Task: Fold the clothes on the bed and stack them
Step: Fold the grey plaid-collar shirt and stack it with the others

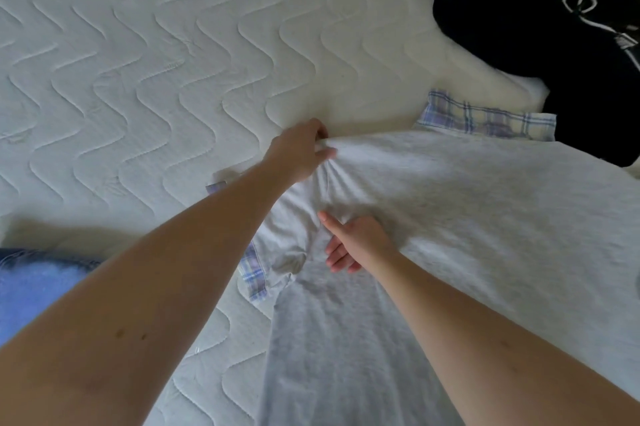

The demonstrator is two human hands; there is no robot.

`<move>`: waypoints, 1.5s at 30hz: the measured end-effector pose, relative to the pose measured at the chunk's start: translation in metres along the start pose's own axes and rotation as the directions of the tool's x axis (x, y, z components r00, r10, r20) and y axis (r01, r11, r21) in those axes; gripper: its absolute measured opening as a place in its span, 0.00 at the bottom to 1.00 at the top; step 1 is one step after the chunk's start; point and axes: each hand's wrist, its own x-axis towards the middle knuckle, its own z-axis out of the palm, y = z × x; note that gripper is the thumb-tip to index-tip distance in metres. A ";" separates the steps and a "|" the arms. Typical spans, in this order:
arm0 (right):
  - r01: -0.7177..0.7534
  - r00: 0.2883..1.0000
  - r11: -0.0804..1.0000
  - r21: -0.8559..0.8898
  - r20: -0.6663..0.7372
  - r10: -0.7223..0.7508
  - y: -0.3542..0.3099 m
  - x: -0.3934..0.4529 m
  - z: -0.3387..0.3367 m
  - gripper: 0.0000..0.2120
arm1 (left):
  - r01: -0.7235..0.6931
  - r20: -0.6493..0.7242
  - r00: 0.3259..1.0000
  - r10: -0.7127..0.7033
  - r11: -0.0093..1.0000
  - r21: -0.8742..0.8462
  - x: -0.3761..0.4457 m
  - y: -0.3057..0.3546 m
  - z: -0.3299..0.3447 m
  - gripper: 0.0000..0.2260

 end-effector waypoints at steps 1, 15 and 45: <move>-0.004 1.000 1.000 -0.002 0.006 0.004 0.000 0.001 0.000 0.37 | 0.001 0.043 0.999 -0.002 1.000 0.012 0.000 0.003 0.000 0.16; -0.019 0.999 1.000 -0.006 0.030 0.019 0.001 0.009 -0.002 0.39 | -0.016 -0.189 0.981 0.038 0.993 0.115 0.014 0.021 0.013 0.07; 0.394 0.664 0.899 0.192 -0.736 -0.134 0.147 -0.097 -0.273 0.09 | -0.484 0.060 0.867 0.495 0.809 0.334 -0.038 0.227 0.160 0.20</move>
